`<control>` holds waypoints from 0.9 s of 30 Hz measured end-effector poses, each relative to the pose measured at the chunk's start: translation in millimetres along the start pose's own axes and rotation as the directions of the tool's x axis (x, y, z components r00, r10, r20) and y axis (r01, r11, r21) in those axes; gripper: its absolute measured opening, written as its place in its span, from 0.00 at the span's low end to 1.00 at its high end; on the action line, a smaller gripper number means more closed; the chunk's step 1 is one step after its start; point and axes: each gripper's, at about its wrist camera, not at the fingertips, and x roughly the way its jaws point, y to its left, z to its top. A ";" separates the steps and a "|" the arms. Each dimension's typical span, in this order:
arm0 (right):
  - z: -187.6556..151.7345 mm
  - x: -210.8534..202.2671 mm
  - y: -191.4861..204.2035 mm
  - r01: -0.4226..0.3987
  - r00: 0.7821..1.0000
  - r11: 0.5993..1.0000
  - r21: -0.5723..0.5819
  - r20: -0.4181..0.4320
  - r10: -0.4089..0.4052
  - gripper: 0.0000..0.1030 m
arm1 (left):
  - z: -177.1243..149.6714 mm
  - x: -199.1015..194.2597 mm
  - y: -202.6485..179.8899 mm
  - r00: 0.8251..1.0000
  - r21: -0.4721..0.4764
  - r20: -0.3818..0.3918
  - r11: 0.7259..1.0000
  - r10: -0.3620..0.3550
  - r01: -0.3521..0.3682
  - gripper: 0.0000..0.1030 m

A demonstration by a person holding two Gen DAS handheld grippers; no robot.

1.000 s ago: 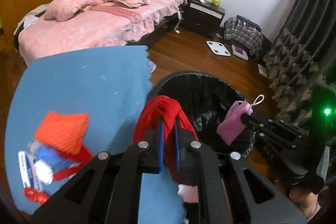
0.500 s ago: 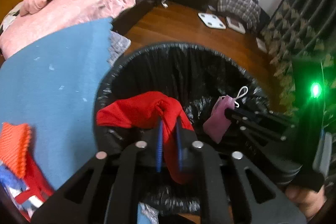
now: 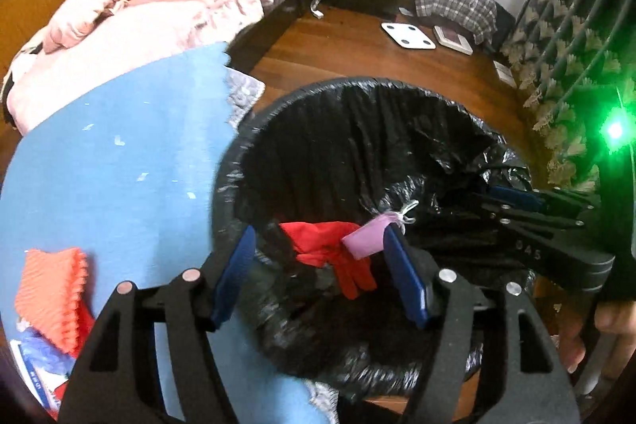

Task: Collect trash
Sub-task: 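Open the left tool to drop the glove while the right tool drops the pink bag, then grasp the red plastic bag with the left tool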

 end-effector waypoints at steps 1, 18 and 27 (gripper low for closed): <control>0.0 -4.0 2.6 0.001 1.000 1.000 -0.001 0.003 -0.001 0.30 | -2.0 -8.3 5.3 1.000 -0.010 0.007 1.000 0.001 -0.001 0.64; -95.3 -109.5 153.8 -0.107 0.982 0.983 -0.152 0.136 0.128 0.53 | -139.5 -151.8 144.4 0.982 -0.202 0.065 0.966 0.179 -0.163 0.77; -151.0 -116.8 257.5 -0.171 0.971 0.955 -0.242 0.122 0.204 0.53 | -232.1 -204.8 234.1 0.946 -0.304 0.034 0.905 0.323 -0.298 0.78</control>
